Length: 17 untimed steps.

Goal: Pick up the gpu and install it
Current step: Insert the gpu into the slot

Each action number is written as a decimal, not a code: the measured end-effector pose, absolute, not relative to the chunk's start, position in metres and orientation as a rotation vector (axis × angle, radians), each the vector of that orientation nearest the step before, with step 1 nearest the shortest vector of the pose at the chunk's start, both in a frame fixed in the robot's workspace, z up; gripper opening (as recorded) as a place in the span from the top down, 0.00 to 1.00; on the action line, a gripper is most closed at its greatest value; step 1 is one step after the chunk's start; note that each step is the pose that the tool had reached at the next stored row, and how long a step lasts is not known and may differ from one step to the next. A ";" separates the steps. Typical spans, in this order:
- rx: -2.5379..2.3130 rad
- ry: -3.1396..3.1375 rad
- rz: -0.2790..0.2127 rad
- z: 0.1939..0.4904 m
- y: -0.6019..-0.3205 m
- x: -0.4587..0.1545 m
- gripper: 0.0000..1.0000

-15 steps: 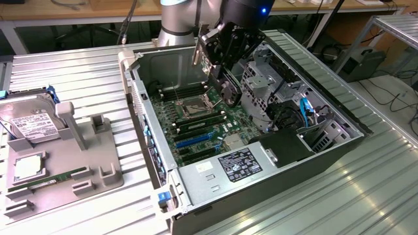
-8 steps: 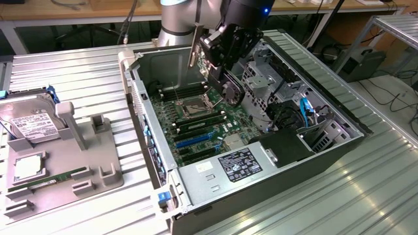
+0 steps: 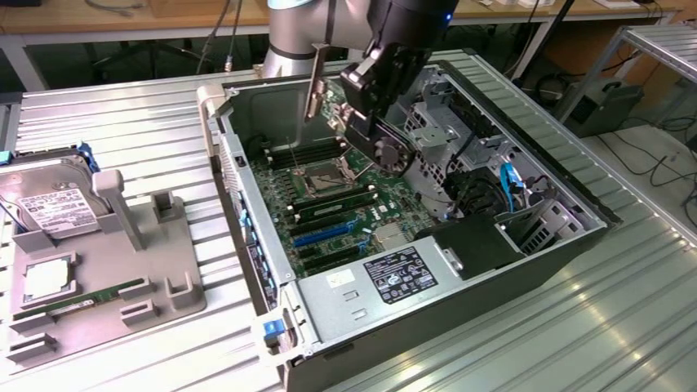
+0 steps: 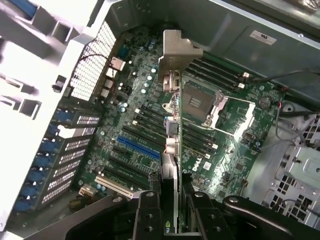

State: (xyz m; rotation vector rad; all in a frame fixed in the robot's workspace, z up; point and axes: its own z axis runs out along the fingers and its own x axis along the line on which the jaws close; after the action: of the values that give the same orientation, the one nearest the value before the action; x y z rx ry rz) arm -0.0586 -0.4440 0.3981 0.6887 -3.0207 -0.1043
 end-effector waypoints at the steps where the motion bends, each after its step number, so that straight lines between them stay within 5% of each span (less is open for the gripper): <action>1: 0.718 -3.014 -0.103 0.398 -0.444 -0.059 0.74; 17: 1.198 -2.863 -0.086 0.397 -0.444 -0.059 0.74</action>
State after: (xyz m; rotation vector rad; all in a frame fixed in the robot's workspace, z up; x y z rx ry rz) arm -0.0585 -0.4440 0.3967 1.1985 -2.8634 -0.0861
